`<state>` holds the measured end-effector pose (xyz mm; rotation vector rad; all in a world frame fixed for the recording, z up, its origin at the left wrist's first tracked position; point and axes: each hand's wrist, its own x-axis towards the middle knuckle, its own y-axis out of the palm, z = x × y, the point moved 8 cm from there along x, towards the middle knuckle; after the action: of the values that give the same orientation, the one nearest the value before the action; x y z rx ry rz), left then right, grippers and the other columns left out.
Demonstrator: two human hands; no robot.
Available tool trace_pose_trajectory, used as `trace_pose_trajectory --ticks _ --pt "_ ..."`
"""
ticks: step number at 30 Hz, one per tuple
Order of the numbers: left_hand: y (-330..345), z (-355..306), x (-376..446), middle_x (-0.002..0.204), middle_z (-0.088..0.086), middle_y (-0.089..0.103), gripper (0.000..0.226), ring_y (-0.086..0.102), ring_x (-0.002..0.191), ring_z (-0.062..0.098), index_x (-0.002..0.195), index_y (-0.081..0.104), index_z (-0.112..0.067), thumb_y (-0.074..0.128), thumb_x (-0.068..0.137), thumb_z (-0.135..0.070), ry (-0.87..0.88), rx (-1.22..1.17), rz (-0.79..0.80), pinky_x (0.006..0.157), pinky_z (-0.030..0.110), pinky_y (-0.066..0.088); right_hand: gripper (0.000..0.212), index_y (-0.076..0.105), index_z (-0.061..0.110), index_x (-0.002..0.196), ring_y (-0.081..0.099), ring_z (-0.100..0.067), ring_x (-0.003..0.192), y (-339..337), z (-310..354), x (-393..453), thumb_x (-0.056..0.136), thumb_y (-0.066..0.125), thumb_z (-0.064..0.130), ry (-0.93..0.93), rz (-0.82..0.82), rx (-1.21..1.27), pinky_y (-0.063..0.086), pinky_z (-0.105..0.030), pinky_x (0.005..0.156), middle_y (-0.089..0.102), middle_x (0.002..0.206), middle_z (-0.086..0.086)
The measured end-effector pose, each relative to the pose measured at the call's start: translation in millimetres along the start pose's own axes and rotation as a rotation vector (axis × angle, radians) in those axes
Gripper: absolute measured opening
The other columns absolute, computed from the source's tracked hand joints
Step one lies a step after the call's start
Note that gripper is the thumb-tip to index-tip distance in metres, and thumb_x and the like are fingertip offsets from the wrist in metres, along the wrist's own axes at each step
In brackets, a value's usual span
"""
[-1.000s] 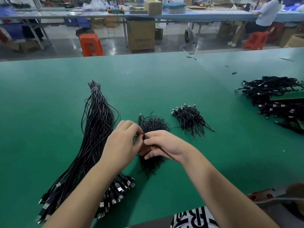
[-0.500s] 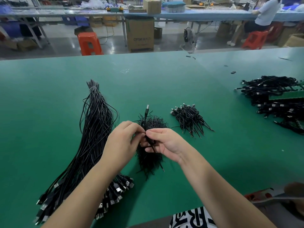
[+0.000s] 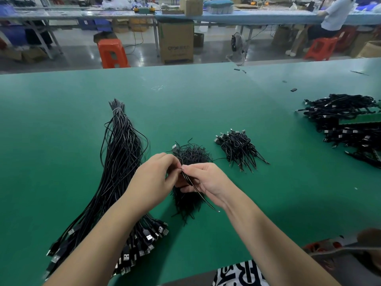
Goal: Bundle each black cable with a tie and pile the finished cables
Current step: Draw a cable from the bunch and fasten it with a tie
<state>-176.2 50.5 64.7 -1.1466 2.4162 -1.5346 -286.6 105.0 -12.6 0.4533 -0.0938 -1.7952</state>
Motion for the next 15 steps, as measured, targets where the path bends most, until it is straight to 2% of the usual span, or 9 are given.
trace_pose_trajectory --ticks 4,6,8,10,11,12,13,15 --pt "2.6 -4.7 -0.2 0.091 -0.010 0.061 0.004 0.057 0.091 0.014 0.094 0.064 -0.021 0.062 0.093 -0.023 0.027 0.098 0.039 0.080 0.033 0.049 0.019 0.077 0.005 0.094 0.073 -0.022 0.082 0.3 -4.5 0.8 0.098 0.064 0.018 0.017 0.025 0.013 0.059 -0.031 0.068 0.074 0.089 -0.014" --pt "2.7 -5.6 0.5 0.088 -0.010 0.061 0.002 0.056 0.086 0.010 0.092 0.064 -0.021 0.063 0.091 -0.022 0.020 0.087 0.031 0.077 0.031 0.047 0.025 0.075 0.004 0.096 0.073 -0.022 0.080 -0.4 -7.3 0.7 0.100 0.061 0.023 0.041 0.032 0.040 0.060 -0.032 0.064 0.074 0.088 -0.013" --pt "1.5 -0.7 0.8 0.082 -0.012 0.061 0.005 0.055 0.076 0.002 0.087 0.063 -0.023 0.065 0.090 -0.020 -0.050 -0.007 0.014 0.068 0.019 0.042 0.030 0.073 0.001 0.099 0.073 -0.023 0.078 -3.0 -7.6 3.5 0.103 0.056 0.026 0.027 0.030 0.028 0.060 -0.031 0.060 0.074 0.089 -0.014" --pt "1.7 10.8 0.8 0.073 -0.012 0.062 0.010 0.054 0.064 -0.001 0.082 0.064 -0.023 0.066 0.090 -0.018 -0.175 -0.164 0.003 0.060 0.014 0.041 0.014 0.071 0.008 0.104 0.072 -0.024 0.079 -8.7 4.9 4.6 0.102 0.059 0.015 -0.115 -0.006 -0.120 0.060 -0.032 0.061 0.073 0.096 -0.012" --pt "2.6 16.4 0.6 0.069 -0.011 0.063 0.011 0.053 0.057 0.000 0.080 0.065 -0.022 0.067 0.090 -0.017 -0.233 -0.238 0.001 0.056 0.015 0.041 0.016 0.069 0.016 0.110 0.070 -0.024 0.082 -11.5 13.9 3.6 0.098 0.062 0.008 -0.226 -0.028 -0.216 0.061 -0.033 0.063 0.070 0.104 -0.010" --pt "4.0 21.2 0.3 0.067 -0.009 0.063 0.012 0.050 0.054 0.002 0.079 0.066 -0.020 0.067 0.091 -0.015 -0.287 -0.316 -0.001 0.055 0.018 0.041 0.029 0.067 0.026 0.114 0.068 -0.023 0.085 -12.2 23.2 0.6 0.094 0.067 0.005 -0.345 -0.047 -0.326 0.062 -0.036 0.066 0.065 0.114 -0.006" --pt "6.3 25.3 0.1 0.066 -0.005 0.064 0.013 0.050 0.055 0.008 0.079 0.068 -0.016 0.066 0.092 -0.014 -0.340 -0.412 -0.002 0.057 0.027 0.045 0.038 0.066 0.037 0.115 0.067 -0.021 0.090 -9.9 32.3 -3.4 0.090 0.072 0.009 -0.452 -0.059 -0.445 0.062 -0.038 0.069 0.060 0.122 0.000" --pt "10.5 28.7 -1.2 0.067 0.007 0.061 0.014 0.048 0.060 0.019 0.081 0.069 -0.007 0.065 0.094 -0.010 -0.418 -0.610 -0.003 0.061 0.035 0.039 0.036 0.070 0.048 0.108 0.066 -0.013 0.093 -4.7 41.5 -7.0 0.086 0.075 0.020 -0.541 -0.085 -0.570 0.060 -0.036 0.066 0.063 0.121 0.011"
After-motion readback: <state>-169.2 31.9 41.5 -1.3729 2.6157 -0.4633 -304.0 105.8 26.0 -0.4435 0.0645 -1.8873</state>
